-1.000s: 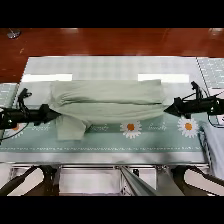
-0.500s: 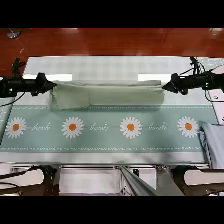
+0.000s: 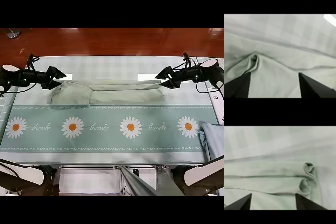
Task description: Fold the shirts.
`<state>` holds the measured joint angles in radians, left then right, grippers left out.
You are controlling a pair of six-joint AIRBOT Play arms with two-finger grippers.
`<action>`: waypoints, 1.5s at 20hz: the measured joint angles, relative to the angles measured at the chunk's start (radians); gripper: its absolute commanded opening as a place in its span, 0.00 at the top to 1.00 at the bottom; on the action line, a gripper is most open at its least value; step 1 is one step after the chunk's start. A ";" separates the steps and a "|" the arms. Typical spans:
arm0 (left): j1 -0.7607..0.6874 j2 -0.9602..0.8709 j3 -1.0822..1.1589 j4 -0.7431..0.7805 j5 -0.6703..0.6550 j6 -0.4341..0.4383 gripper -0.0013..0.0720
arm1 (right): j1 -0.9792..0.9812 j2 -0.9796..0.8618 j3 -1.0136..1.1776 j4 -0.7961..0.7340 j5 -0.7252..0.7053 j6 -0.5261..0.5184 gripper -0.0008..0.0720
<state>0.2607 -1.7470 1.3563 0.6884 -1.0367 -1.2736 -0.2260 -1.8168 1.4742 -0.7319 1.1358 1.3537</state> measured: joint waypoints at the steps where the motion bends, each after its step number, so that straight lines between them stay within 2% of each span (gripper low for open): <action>1: 0.017 -0.005 0.026 0.038 -0.048 -0.015 0.03 | -0.016 -0.001 0.009 -0.002 0.017 -0.003 0.13; 5: 0.118 0.027 0.081 0.291 -0.226 -0.129 0.03 | -0.110 0.006 0.026 -0.046 0.087 -0.002 0.13; 7: 0.159 0.093 0.034 0.378 -0.225 -0.164 0.03 | -0.136 -0.004 0.027 -0.093 0.132 0.017 0.13; 11: 0.151 0.302 -0.192 0.371 -0.048 -0.165 0.03 | -0.119 -0.047 0.029 -0.137 0.194 0.043 0.13; 15: 0.023 0.479 -0.388 0.281 0.088 -0.120 0.03 | -0.050 -0.093 0.031 -0.101 0.214 0.050 0.14; 16: -0.026 0.502 -0.415 0.268 0.112 -0.114 0.03 | -0.029 -0.100 0.031 -0.085 0.211 0.049 0.17; 17: -0.076 0.515 -0.434 0.251 0.122 -0.110 0.03 | -0.010 -0.105 0.031 -0.078 0.208 0.044 0.35; 18: -0.131 0.521 -0.448 0.237 0.140 -0.106 0.03 | 0.008 -0.109 0.031 -0.080 0.198 0.039 0.71; 19: -0.184 0.521 -0.458 0.225 0.162 -0.103 0.19 | 0.021 -0.113 0.031 -0.090 0.189 0.035 0.95; 20: -0.230 0.514 -0.463 0.212 0.187 -0.103 0.80 | 0.030 -0.114 0.035 -0.083 0.194 0.033 0.96; 21: -0.272 0.504 -0.464 0.195 0.211 -0.102 0.96 | 0.034 -0.110 0.040 -0.075 0.205 0.025 0.96; 25: -0.420 0.428 -0.395 0.111 0.253 -0.040 0.96 | 0.029 -0.026 0.046 -0.132 0.259 0.000 0.96; 30: -0.632 0.260 -0.181 0.077 0.299 0.029 0.96 | 0.007 0.255 -0.069 -0.233 0.286 -0.024 0.96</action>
<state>-0.3710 -1.4868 1.1751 0.7650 -0.7372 -1.2449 -0.2192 -1.5620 1.4052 -0.9653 1.4216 1.3293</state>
